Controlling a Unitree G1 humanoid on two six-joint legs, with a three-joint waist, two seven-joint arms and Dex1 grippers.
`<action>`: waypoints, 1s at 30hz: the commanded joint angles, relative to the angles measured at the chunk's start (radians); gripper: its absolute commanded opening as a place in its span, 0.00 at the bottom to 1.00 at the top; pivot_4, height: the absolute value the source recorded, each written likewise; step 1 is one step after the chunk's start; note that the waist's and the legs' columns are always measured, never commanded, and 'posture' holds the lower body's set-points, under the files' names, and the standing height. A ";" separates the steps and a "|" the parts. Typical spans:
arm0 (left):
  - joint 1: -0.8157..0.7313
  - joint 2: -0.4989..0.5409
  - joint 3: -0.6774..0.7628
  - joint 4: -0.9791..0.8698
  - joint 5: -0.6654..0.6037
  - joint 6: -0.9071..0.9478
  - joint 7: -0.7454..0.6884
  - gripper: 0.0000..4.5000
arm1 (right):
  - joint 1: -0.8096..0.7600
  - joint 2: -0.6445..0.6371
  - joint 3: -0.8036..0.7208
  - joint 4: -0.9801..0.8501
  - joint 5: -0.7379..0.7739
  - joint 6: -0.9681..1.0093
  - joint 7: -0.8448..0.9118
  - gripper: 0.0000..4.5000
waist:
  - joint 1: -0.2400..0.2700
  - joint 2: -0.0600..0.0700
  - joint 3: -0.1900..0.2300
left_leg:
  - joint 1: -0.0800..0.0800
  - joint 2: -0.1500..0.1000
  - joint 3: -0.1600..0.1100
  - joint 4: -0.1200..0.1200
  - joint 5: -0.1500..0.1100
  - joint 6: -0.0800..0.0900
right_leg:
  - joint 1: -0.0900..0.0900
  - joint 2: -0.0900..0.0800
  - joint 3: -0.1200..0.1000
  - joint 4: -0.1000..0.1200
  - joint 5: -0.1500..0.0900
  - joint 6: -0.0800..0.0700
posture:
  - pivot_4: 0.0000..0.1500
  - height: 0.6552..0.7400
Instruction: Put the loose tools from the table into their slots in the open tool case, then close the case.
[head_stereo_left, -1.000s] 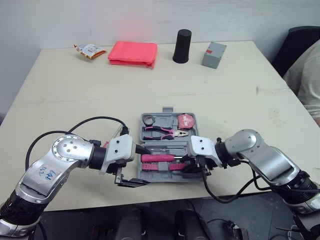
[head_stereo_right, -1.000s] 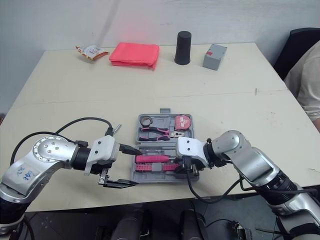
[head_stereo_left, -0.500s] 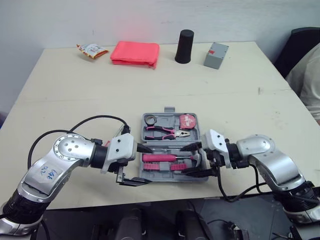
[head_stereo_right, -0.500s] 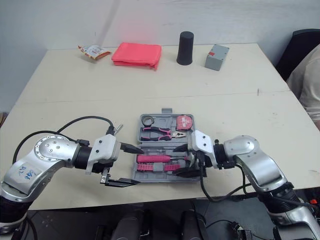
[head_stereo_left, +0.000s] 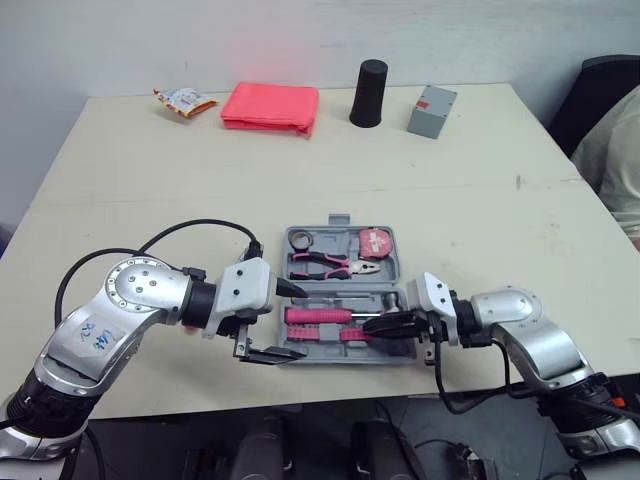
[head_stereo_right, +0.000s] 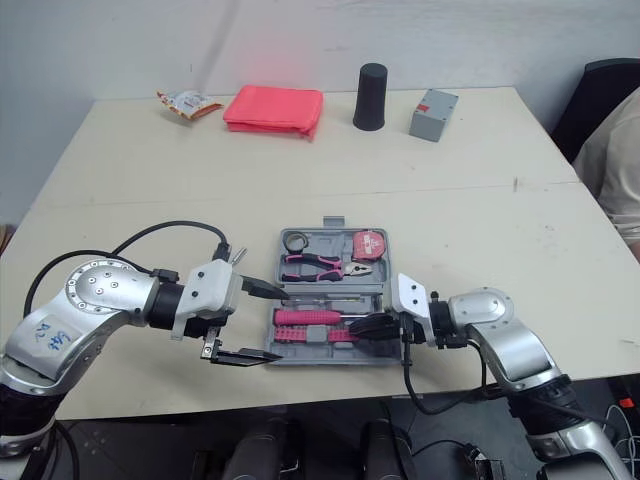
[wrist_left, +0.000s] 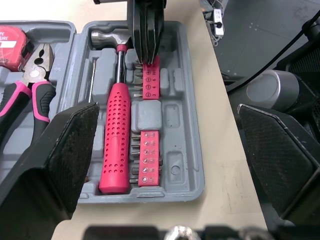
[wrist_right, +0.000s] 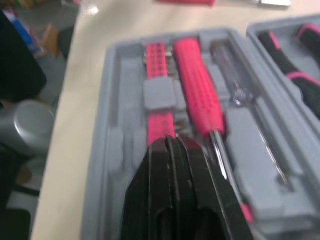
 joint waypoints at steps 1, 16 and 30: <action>-0.015 0.002 0.009 0.001 -0.001 -0.004 -0.004 1.00 | 0.017 -0.004 0.039 0.039 -0.071 -0.031 -0.007 0.01 | 0.000 0.000 0.000 | 0.000 0.000 0.000 0.000 0.000 0.000 | 0.000 0.000 0.000 0.000 0.000 0.000 | 1.00 0.95; 0.121 -0.043 0.163 -0.001 -0.060 0.064 0.128 1.00 | 0.029 -0.035 -0.072 -0.106 0.038 0.096 -0.064 0.01 | 0.000 -0.003 -0.002 | 0.002 0.000 0.000 0.000 0.000 0.000 | 0.002 -0.001 0.001 0.000 0.000 0.000 | 1.00 0.95; 0.885 -0.303 1.113 -0.109 -0.278 0.205 0.342 1.00 | 0.051 -0.331 -0.663 -0.347 0.774 0.679 -0.111 0.99 | -0.003 -0.003 0.000 | 0.002 0.000 -0.003 -0.002 -0.008 0.006 | 0.002 -0.011 0.005 -0.004 -0.001 -0.002 | 1.00 0.95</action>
